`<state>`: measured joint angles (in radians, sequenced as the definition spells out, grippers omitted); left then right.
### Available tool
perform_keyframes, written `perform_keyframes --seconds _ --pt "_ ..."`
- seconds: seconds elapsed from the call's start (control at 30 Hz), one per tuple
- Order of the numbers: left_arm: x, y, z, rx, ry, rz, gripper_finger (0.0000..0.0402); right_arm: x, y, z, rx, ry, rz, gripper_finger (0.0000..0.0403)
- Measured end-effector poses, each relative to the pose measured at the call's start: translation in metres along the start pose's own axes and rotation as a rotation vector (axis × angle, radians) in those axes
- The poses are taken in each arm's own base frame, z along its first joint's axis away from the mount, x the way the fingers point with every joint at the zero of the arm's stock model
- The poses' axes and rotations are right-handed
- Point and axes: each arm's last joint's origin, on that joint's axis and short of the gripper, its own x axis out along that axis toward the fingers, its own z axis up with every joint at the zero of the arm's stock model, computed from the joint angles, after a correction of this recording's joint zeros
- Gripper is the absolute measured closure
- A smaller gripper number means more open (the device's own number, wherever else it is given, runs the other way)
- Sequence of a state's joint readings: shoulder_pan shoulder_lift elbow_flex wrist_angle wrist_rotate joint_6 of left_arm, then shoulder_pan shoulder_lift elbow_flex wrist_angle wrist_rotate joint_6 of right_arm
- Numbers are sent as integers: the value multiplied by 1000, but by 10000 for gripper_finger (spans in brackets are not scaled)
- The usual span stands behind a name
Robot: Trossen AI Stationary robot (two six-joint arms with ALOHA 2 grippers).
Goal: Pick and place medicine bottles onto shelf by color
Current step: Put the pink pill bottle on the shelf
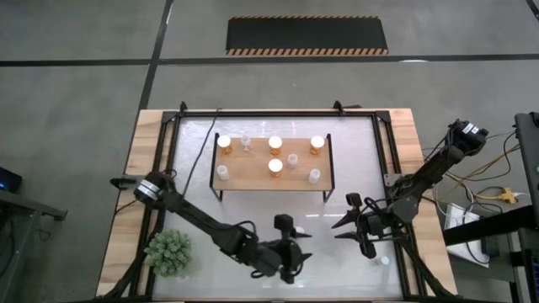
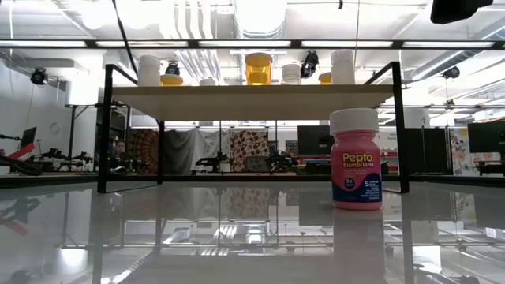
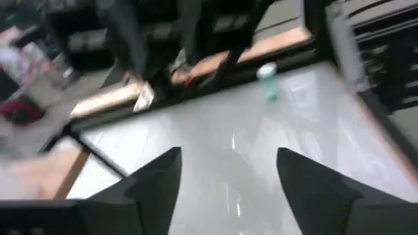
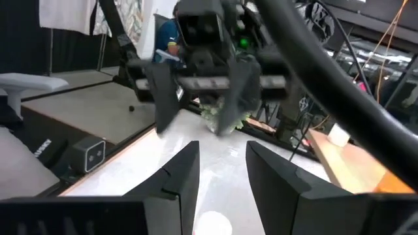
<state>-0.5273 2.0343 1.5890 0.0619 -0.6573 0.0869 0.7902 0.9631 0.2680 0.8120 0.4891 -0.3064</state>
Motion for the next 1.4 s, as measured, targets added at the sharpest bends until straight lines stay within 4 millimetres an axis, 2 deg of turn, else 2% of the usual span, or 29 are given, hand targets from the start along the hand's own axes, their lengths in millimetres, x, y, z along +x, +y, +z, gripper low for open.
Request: perform_keyframes --seconds 0.13,0.3,0.6,0.97,1.4 --pt "16 5 -22 -62 91 28 141 -1 3 -1 15 11 16 288" --pt "23 15 -46 -167 209 67 132 -1 4 -2 33 17 23 293" --pt "25 14 -66 -202 242 49 132 -1 4 -2 37 24 25 294" --pt "28 16 -82 -255 190 18 132 -1 4 -3 36 30 26 294" --pt "29 17 -88 -275 208 -1 132 -1 4 -3 41 31 26 294"
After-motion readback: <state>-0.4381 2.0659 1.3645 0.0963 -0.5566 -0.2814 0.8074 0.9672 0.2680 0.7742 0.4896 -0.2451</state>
